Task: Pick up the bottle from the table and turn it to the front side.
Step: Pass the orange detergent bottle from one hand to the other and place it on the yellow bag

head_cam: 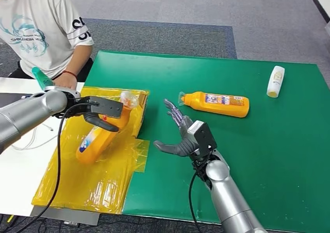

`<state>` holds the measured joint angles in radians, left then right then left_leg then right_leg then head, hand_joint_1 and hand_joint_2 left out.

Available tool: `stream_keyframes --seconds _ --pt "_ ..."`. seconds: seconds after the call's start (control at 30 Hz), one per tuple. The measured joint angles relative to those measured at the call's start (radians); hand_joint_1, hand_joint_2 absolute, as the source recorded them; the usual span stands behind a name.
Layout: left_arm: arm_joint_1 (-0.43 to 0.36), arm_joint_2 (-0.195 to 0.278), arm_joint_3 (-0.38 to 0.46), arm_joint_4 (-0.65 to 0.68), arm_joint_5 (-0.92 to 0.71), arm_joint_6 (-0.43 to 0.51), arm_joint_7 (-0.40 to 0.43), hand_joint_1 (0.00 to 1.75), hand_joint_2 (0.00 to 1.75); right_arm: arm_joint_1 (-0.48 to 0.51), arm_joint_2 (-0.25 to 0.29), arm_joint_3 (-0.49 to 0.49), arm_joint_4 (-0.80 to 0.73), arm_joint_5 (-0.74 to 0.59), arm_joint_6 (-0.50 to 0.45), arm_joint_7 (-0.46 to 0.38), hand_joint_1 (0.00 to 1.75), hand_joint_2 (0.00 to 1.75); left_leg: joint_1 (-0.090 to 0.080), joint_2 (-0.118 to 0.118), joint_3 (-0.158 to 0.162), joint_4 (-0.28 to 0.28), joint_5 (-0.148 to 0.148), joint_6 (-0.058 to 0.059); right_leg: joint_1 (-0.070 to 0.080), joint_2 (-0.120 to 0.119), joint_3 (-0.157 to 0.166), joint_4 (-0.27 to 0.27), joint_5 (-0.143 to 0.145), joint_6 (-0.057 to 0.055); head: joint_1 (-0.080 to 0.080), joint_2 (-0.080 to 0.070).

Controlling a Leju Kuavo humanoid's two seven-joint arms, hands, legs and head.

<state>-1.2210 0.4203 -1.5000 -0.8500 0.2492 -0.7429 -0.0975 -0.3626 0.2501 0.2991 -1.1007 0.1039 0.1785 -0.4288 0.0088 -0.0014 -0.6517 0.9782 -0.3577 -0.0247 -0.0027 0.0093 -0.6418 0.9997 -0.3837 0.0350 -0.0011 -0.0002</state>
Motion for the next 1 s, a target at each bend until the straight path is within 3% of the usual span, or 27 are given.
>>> stream_keyframes --seconds 0.27,0.57,0.73,1.0 --pt "0.000 -0.021 -0.008 0.005 -0.091 0.008 0.010 1.75 0.00 0.000 0.000 0.000 0.000 -0.004 -0.007 0.000 0.00 1.75 0.000 0.000 0.000 0.000 0.000 0.000 0.000 0.000 0.000 0.000 0.000 0.000 0.000 0.000" --pt "0.020 -0.139 -0.025 0.010 -0.499 0.142 0.048 1.75 0.00 -0.001 0.002 -0.049 -0.005 -0.001 -0.018 0.013 0.00 1.75 0.000 -0.001 -0.001 0.000 0.001 0.001 -0.001 -0.001 0.000 0.000 0.001 0.002 0.000 0.000" --pt "0.029 -0.181 -0.021 0.011 -0.526 0.140 0.035 1.75 0.00 -0.001 0.006 -0.071 -0.007 0.009 -0.014 0.017 0.00 1.75 -0.001 0.000 -0.001 0.000 0.001 0.001 -0.001 0.000 -0.001 0.000 0.002 0.002 0.000 0.000" --pt "0.040 -0.204 0.001 0.011 -0.546 0.135 0.016 1.75 0.00 -0.001 0.007 -0.087 -0.007 0.024 -0.016 0.018 0.00 1.75 -0.001 0.000 -0.001 0.000 0.002 0.001 -0.001 0.000 -0.001 0.000 0.002 0.002 0.000 0.000"
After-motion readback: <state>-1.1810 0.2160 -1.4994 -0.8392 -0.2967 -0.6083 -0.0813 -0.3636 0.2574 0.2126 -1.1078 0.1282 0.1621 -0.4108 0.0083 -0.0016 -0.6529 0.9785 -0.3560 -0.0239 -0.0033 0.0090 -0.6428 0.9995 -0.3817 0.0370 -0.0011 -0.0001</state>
